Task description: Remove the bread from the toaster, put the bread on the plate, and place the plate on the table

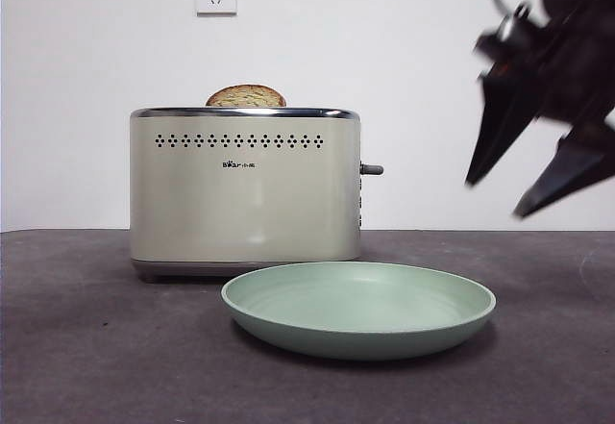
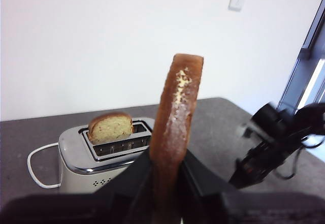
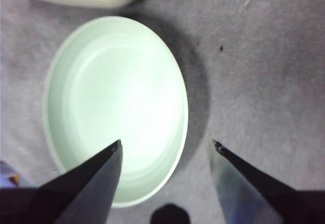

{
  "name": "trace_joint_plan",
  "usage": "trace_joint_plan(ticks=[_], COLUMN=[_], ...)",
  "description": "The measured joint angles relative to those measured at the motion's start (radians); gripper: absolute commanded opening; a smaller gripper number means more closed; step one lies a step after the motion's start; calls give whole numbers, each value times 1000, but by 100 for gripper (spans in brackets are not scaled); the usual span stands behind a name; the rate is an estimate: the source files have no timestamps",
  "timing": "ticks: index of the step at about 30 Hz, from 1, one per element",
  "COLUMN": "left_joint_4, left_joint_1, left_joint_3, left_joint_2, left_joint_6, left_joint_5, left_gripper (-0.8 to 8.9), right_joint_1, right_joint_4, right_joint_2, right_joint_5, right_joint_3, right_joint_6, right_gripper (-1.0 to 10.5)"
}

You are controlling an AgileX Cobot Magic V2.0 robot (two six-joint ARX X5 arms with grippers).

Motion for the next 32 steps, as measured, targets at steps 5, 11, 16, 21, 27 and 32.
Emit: trace_joint_plan(ticks=[5, 11, 16, 21, 27, 32], left_joint_4=[-36, -70, -70, -70, -69, -68], left_joint_1=[0, 0, 0, 0, 0, 0], left_joint_3=[0, 0, 0, 0, 0, 0], left_joint_2=[-9, -9, -10, -10, 2, 88], left_joint_6=[-15, -18, -18, -18, -18, -18], left_joint_5=[0, 0, -2, -2, -2, 16], left_gripper=[-7, -7, -7, -7, -7, -7], right_joint_1=[48, 72, 87, 111, 137, 164], right_joint_4=[44, 74, 81, 95, 101, 93], right_joint_2=[107, 185, 233, 239, 235, 156], right_joint_5=[53, 53, 53, 54, 51, 57], right_joint_3=[0, 0, 0, 0, 0, 0], right_joint_6=[0, 1, 8, 19, 46, 68], right_gripper=[284, 283, 217, -12, -12, -12])
